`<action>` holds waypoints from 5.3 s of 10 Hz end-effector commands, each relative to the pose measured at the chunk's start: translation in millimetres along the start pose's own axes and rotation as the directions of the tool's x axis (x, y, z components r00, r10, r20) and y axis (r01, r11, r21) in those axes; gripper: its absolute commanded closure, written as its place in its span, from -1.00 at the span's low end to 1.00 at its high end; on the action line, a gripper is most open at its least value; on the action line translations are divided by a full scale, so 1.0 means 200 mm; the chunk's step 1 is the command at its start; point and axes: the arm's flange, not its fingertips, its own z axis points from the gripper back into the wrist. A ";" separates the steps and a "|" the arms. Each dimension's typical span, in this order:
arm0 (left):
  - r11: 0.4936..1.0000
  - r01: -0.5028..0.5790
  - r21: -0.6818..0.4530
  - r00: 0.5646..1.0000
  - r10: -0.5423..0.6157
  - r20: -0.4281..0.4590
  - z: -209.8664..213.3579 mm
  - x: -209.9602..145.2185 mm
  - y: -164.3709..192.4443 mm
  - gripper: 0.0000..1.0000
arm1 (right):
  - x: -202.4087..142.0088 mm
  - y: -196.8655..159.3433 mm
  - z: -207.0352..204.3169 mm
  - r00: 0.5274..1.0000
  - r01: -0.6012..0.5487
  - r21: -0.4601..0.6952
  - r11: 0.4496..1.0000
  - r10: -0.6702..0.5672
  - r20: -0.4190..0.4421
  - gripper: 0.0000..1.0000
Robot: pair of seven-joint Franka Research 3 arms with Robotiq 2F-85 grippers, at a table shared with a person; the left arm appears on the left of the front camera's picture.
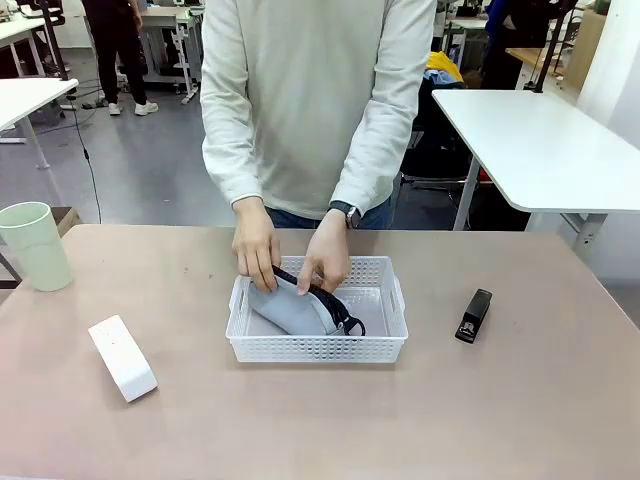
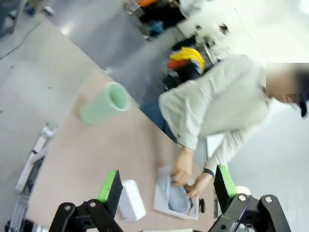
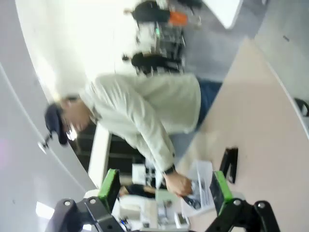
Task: Efficiently arrange items inside the basket to fit them all.
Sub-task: Pick up the Digital clock and place it inside the Organizing basket.
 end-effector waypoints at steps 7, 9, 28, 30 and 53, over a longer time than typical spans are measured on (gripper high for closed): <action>0.997 0.054 -0.057 0.996 -0.058 -0.065 -0.13 0.01 -0.12 -1.00 | -0.05 0.05 -0.07 0.993 -0.067 -0.036 0.997 0.063 -0.098 -1.00; 0.998 0.045 -0.040 0.996 -0.048 -0.076 -0.15 -0.01 -0.14 -1.00 | -0.05 0.05 -0.07 0.993 -0.067 -0.036 0.997 0.063 -0.098 -1.00; 0.570 0.791 -0.222 0.062 -0.437 -0.898 -1.29 -0.80 -0.55 -1.00 | -0.05 0.05 -0.07 0.993 -0.067 -0.036 0.997 0.063 -0.098 -1.00; 0.443 0.780 -0.442 -0.121 -0.587 -0.801 -1.34 -0.85 -0.55 -1.00 | -0.05 0.05 -0.07 0.993 -0.067 -0.036 0.997 0.063 -0.098 -1.00; 0.530 0.300 0.793 0.815 0.291 -0.502 -1.76 -1.11 -0.21 -1.00 | -0.05 0.05 -0.07 0.993 -0.067 -0.036 0.997 0.063 -0.098 -1.00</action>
